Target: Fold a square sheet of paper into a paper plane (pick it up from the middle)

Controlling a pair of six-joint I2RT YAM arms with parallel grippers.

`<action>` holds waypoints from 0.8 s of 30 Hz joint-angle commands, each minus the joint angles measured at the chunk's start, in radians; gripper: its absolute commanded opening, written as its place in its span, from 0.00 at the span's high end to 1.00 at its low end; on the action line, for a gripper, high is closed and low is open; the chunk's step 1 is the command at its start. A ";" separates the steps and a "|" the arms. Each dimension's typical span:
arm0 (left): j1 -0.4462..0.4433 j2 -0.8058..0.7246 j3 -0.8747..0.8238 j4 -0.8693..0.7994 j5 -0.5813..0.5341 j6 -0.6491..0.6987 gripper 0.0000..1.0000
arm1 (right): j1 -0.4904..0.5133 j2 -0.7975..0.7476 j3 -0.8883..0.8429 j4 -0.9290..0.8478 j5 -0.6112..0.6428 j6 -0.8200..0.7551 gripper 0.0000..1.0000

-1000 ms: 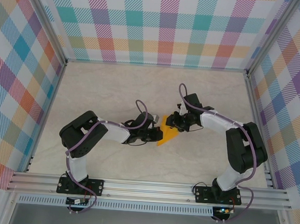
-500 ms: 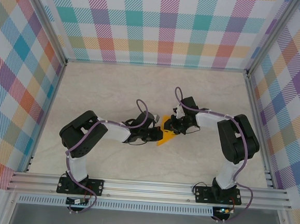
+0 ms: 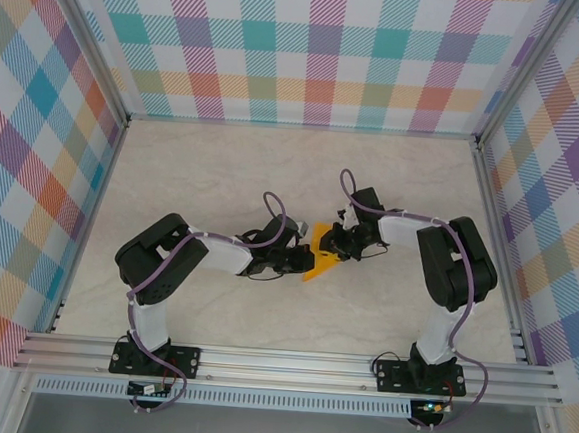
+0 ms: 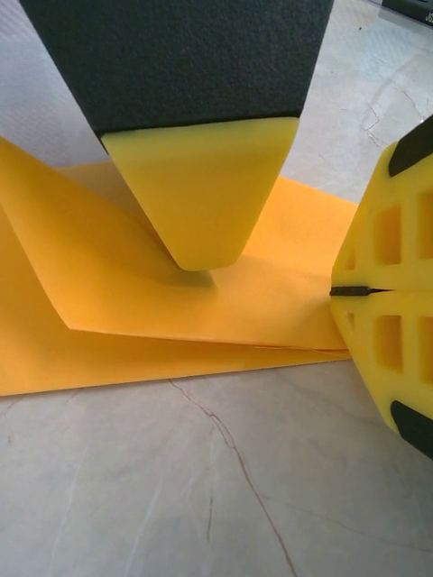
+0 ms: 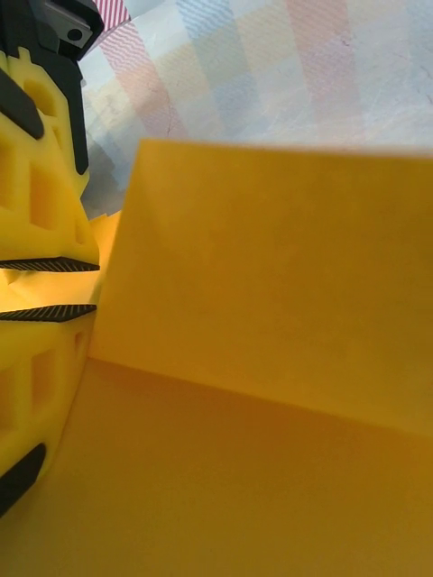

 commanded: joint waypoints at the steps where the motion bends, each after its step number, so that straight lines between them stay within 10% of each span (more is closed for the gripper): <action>1: -0.009 0.054 -0.023 -0.137 0.002 0.027 0.97 | -0.039 0.033 0.029 0.054 0.074 0.008 0.79; 24: -0.010 0.022 -0.109 -0.149 -0.013 0.025 1.00 | -0.108 0.080 0.111 0.094 0.049 0.000 0.83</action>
